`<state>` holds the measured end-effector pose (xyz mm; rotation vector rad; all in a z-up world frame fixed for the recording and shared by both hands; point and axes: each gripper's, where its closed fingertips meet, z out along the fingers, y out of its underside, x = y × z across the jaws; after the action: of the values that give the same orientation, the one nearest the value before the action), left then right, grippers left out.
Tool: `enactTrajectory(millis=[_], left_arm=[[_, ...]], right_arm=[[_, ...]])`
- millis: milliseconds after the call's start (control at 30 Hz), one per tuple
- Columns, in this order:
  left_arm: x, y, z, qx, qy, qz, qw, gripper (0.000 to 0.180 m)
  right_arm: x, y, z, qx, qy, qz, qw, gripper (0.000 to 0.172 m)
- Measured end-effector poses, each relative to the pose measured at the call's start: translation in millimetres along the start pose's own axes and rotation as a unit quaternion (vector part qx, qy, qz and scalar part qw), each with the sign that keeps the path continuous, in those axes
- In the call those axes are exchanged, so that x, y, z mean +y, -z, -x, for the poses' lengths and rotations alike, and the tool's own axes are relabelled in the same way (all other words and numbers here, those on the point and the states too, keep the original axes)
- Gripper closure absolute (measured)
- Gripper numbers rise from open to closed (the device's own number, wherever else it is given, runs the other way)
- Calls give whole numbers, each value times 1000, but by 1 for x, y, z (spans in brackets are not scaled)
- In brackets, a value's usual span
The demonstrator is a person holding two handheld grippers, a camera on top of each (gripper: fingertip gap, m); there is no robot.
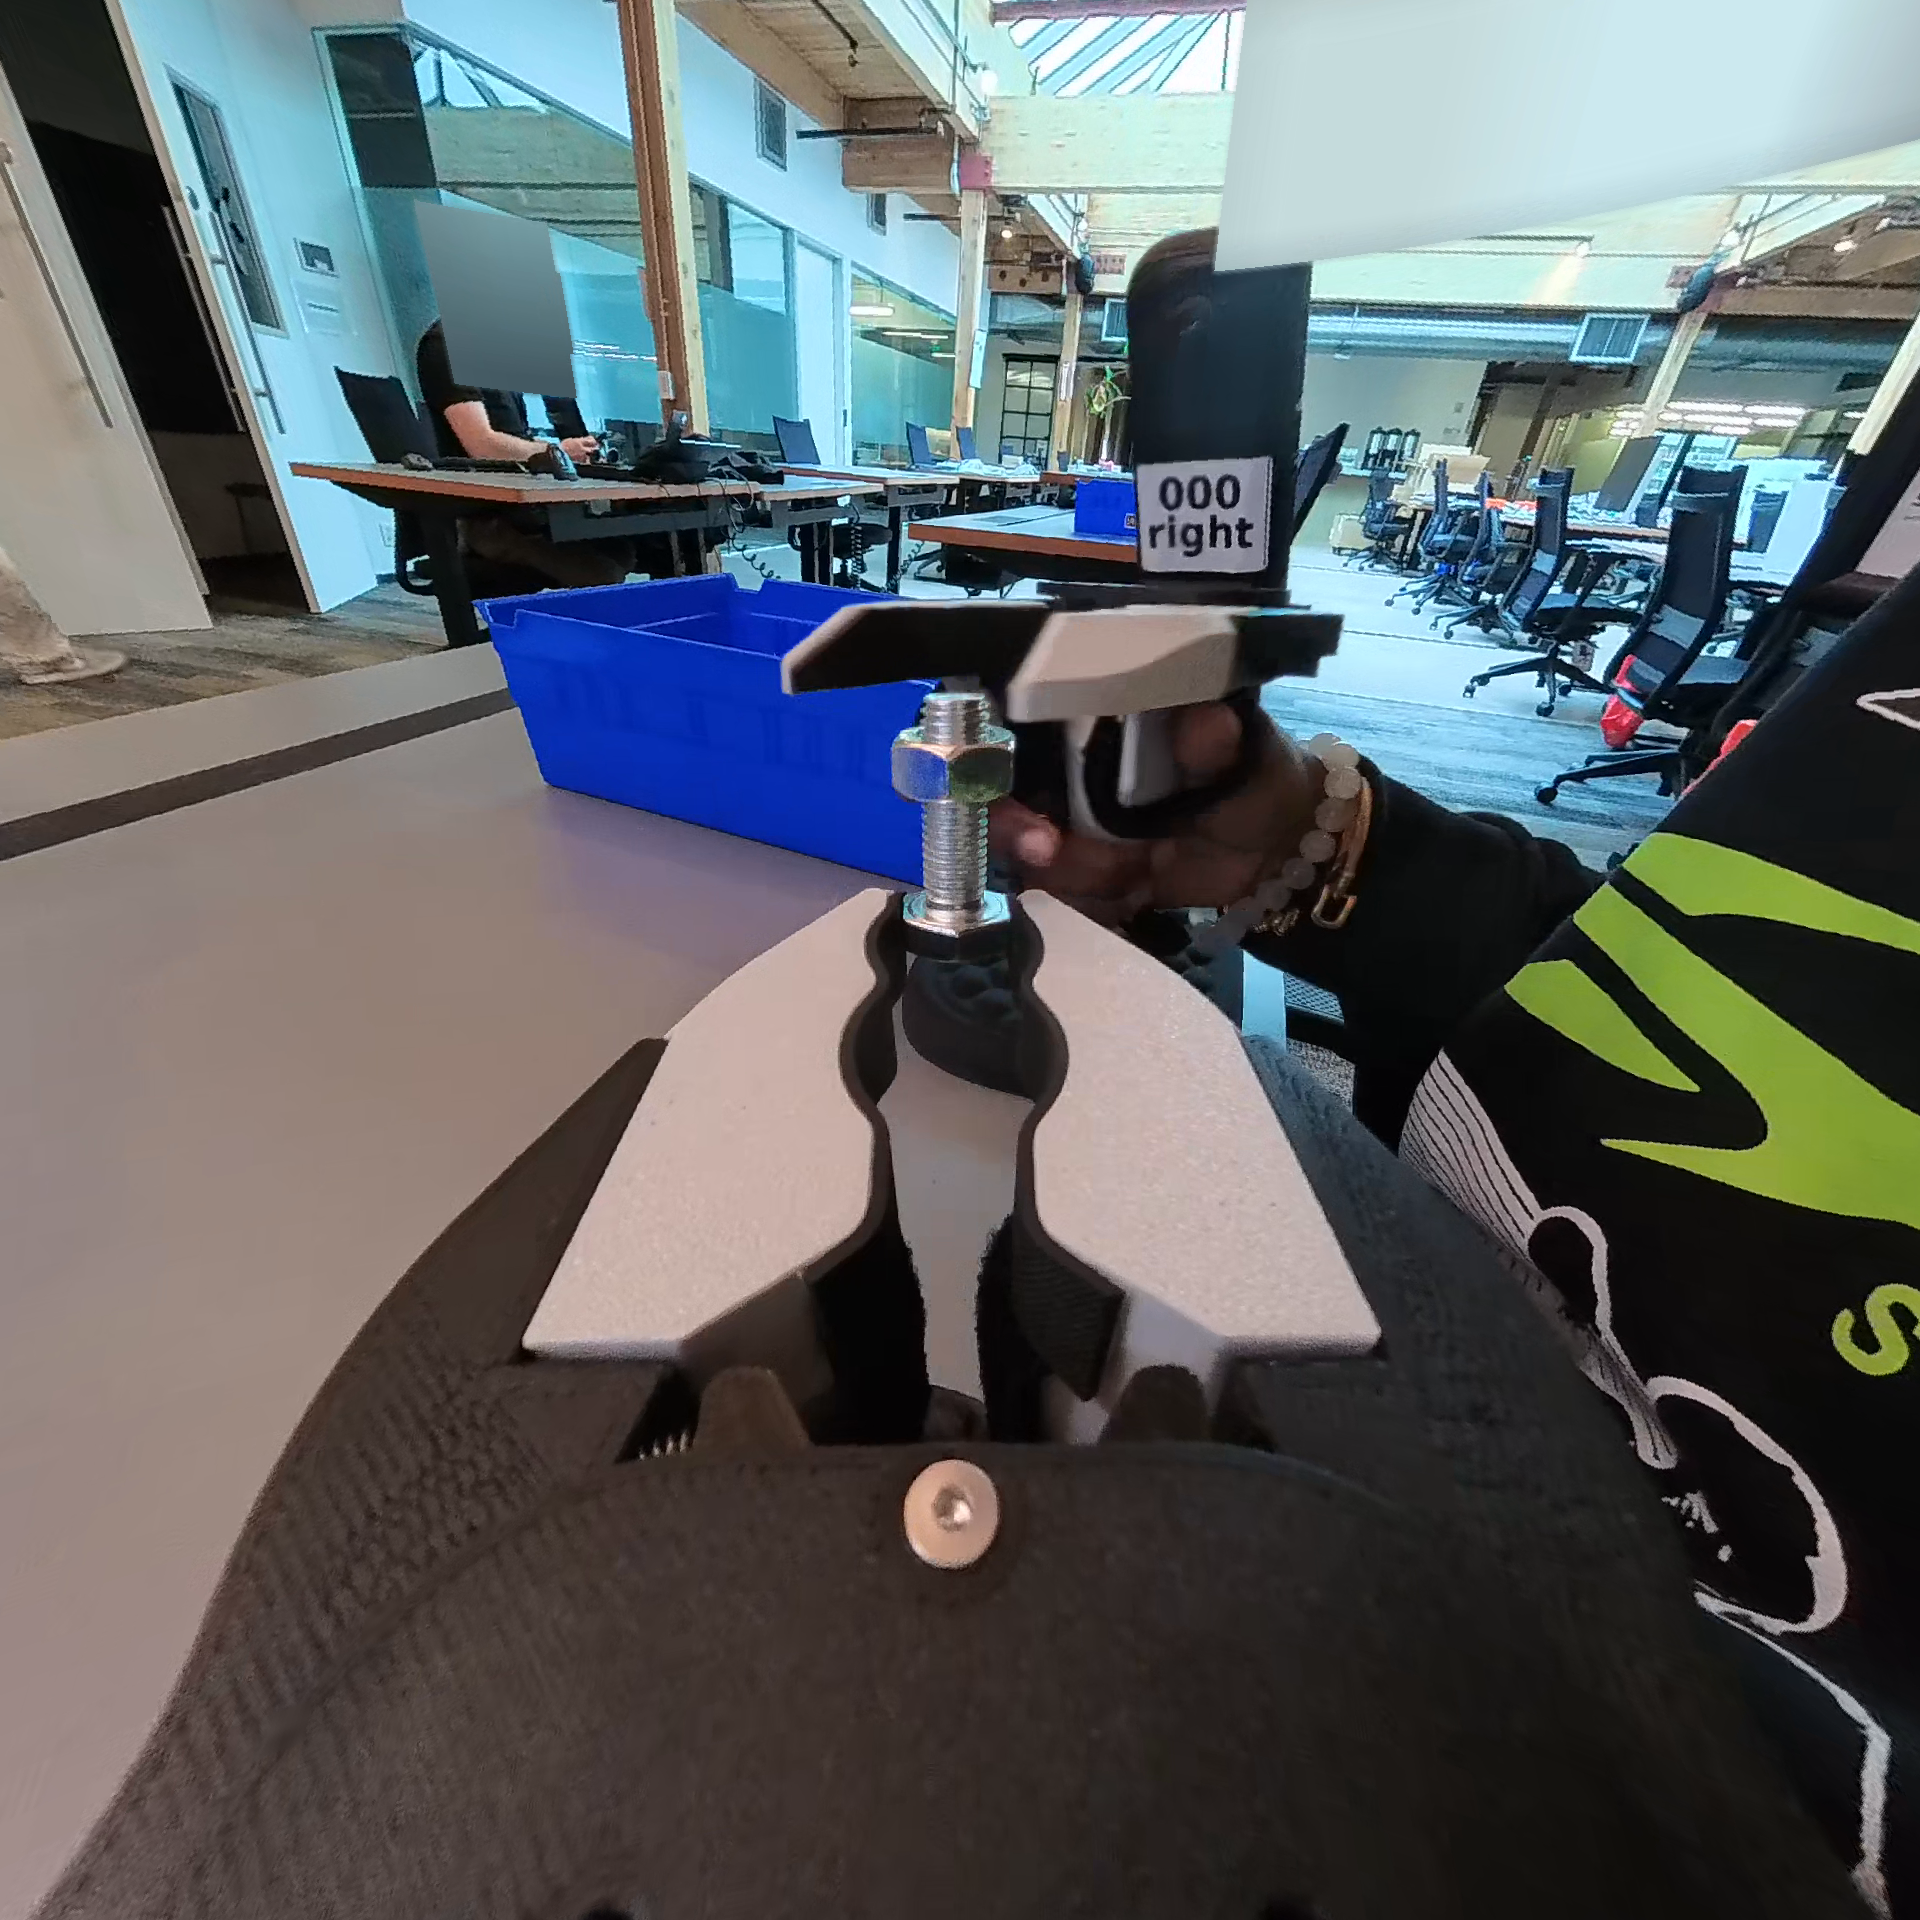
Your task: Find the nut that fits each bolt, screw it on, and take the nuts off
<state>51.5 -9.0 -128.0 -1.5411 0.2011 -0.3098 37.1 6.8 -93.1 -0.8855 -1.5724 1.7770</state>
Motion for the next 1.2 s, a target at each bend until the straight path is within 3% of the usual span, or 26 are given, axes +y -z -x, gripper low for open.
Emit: enactTrajectory(millis=[167,433,800,833,900,967,1033,1200], left_arm=[[2,-1,-1,-2,-5,8,1000,162],[5,-3,-4,3,-16,17,1000,162],[1,-1,-3,5,-2,1,1000,162],[0,-1,-2,4,0,0,1000,162],[-1,0,-4,11,0,-5,1000,162],[0,0,-3,7,-2,-3,1000,162],[0,-1,-3,8,-2,-1,1000,162],[0,-1,-3,7,-2,-1,1000,162]], right_arm=[[6,-26,17,-34,6,20,999,107],[10,-49,16,-26,17,38,999,106],[6,-19,5,-8,6,19,1000,104],[5,-15,2,-3,5,18,1000,107],[3,-4,-10,31,7,7,999,132],[0,4,-16,43,6,-3,999,141],[-3,7,-12,29,4,-11,999,140],[-2,-9,12,-30,8,-4,1000,118]])
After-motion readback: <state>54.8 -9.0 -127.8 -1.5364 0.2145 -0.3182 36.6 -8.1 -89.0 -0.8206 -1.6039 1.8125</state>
